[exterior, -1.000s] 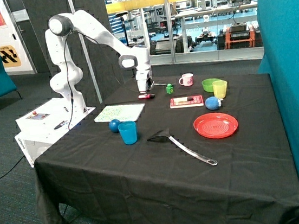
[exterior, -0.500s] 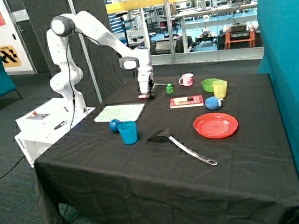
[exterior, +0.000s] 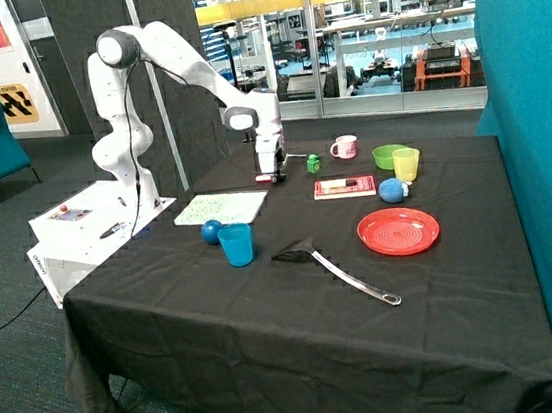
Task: Put a highlighter on each book
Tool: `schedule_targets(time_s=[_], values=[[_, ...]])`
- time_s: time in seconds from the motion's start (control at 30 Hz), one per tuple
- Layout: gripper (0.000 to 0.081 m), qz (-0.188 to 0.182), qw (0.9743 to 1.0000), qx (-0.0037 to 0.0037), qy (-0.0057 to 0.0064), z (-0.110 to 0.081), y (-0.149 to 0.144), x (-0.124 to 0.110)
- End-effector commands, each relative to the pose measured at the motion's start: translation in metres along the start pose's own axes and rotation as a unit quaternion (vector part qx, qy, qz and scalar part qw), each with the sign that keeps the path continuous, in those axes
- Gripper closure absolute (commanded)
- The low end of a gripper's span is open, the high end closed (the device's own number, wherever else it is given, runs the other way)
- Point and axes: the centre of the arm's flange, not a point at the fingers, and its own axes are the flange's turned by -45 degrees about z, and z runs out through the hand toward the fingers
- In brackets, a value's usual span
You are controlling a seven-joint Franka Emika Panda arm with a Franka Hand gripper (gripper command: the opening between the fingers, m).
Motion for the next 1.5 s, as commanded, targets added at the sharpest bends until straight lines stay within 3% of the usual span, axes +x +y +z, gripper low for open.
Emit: schedule_targets(time_s=[0.0, 0.2, 0.37, 0.47, 1.03, 1.47], values=[[0.0354, -0.005, 1.0, 0.00021, 0.0022, 0.006, -0.003, -0.004], [0.0436, -0.006, 1.0, 0.0002, 0.0022, 0.007, -0.003, -0.005], [0.0725, -0.004, 1.0, 0.00021, 0.0022, 0.007, -0.002, -0.004], [0.0798, -0.004, 1.0, 0.00021, 0.0022, 0.007, -0.001, -0.003], [0.0808, -0.01, 0.9999, 0.0002, 0.0022, 0.005, 0.002, -0.002], [0.0808, -0.014, 0.9999, 0.00019, 0.0022, -0.03, 0.014, 0.005]])
